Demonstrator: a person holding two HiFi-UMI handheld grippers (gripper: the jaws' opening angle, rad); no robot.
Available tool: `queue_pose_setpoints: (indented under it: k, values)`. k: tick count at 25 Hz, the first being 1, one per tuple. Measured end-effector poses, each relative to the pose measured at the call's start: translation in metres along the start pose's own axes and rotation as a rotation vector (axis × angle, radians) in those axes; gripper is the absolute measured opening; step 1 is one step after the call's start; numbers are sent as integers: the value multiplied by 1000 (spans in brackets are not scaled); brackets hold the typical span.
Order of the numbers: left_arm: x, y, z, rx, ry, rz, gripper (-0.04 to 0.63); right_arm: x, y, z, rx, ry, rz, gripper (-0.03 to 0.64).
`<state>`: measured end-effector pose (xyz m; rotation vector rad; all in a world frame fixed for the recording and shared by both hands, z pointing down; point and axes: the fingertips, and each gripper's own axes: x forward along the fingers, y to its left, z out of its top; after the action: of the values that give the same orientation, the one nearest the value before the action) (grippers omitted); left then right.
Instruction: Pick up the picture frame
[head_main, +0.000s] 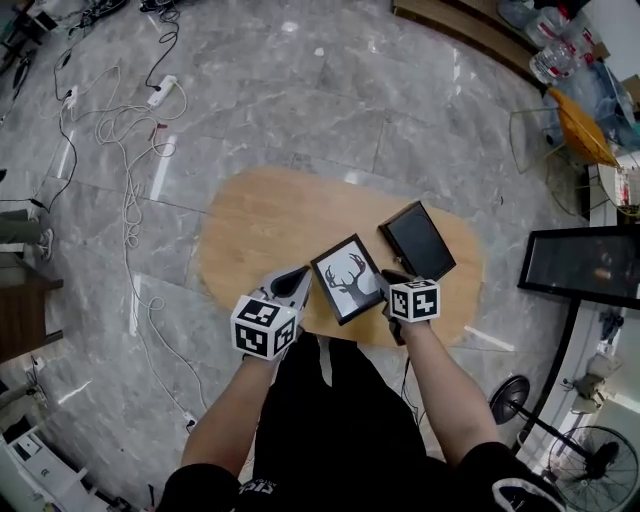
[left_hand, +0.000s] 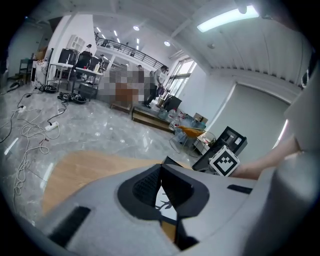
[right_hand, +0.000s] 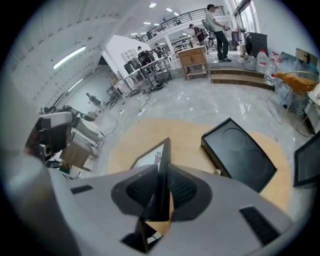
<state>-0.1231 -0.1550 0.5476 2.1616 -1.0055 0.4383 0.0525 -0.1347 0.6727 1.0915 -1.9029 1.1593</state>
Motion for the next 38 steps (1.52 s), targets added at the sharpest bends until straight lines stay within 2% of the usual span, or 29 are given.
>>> queue_pose_setpoints:
  k: [4,9,13,17,19,23,27,30,34,38]
  values:
    - [5,2,-7,12,-6,-9,9,24,-12,-17,-41,44,-20,55]
    - [38,24,-57,-14,45,-4,9,79,-55,-44,-60,56,-36,11]
    - [58,43,-120,-99,100,16,9,107,-72,-69,-96,78,-27,3]
    - [81,48,-172,-172,156,28,9,122,-80,-76,-194,107,-20,5]
    - [92,47,-187,-203,166,31,9,129,-81,-72,-249,128,-14,37]
    - [107,50,-201,-239,170,45,9,151,-70,-65,-372,217,10,110]
    - [112,55,-200,-261,162,52,9,168,-62,-66,-491,372,-22,110]
    - [111,58,-197,-272,153,52,9,172,-64,-64,-509,439,-51,114]
    - [107,67,-202,-285,156,58,9,174,-63,-57,-550,450,-98,117]
    - [104,73,-206,-297,162,60,9,172,-69,-65,-490,441,-68,112]
